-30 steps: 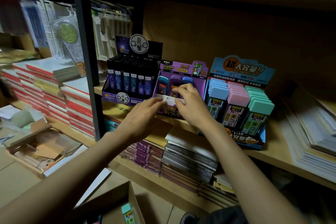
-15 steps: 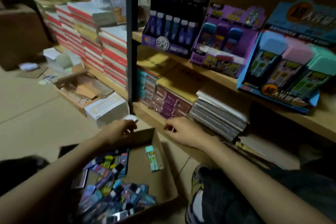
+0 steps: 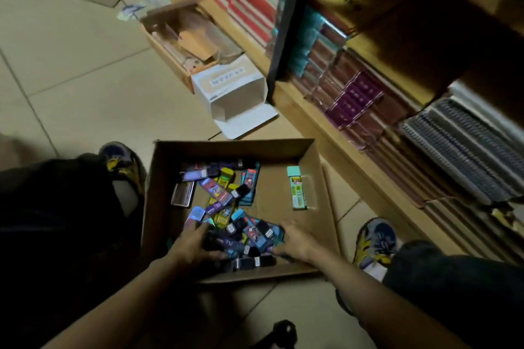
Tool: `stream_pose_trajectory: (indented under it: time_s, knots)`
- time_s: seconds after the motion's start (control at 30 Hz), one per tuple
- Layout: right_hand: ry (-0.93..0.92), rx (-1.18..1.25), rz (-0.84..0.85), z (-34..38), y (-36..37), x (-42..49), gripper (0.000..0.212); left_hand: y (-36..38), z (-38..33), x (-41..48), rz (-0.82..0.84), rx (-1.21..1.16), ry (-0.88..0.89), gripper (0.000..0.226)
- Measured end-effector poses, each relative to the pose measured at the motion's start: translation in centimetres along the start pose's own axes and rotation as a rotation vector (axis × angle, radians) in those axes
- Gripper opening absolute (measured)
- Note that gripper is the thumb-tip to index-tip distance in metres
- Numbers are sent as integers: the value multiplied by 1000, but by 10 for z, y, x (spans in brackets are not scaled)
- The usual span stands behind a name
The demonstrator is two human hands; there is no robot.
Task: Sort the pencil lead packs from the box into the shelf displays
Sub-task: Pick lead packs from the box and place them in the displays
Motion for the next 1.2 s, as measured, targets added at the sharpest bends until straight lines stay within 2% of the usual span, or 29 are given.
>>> stream_pose_trajectory:
  time_s: [0.1,0.2,0.33,0.47,0.57,0.67,0.73,0.87,1.03,1.2]
  knots:
    - [26,-28,-46,-4,10,15,72,13,7,6,87,113,62,82]
    - [70,48,-111,-5,12,23,71,19,6,12,18,114,83,76]
    - [108,182,-107,-1,20,31,67,20,-1,21,-121,-21,18,57]
    - [118,198,-93,9,30,33,68,28,-9,35,-136,15,-15,49]
    - [131,247,-126,12,31,34,53,30,-8,42,-101,-25,-57,46]
    - [177,484,-109,13,34,33,28,29,-10,45,-15,-181,-27,20]
    - [222,612,-142,13,32,32,20,25,-10,43,-2,-281,-22,14]
    - [298,882,-127,19,32,33,27,13,1,37,-27,-470,-84,16]
    - [296,876,-100,25,33,27,34,-5,26,30,-197,-876,-239,19]
    - [329,1023,-159,11,18,9,29,-3,16,23,-310,-1041,-298,20]
Point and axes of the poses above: each hand's wrist, its own x-axis towards the middle knuckle, its own y-axis out of the palm, z = x × y, the point moved 7 cm from there along x, towards the middle knuckle, and after that the axes turned 9 degrees about -x, right-handed, at the moved point
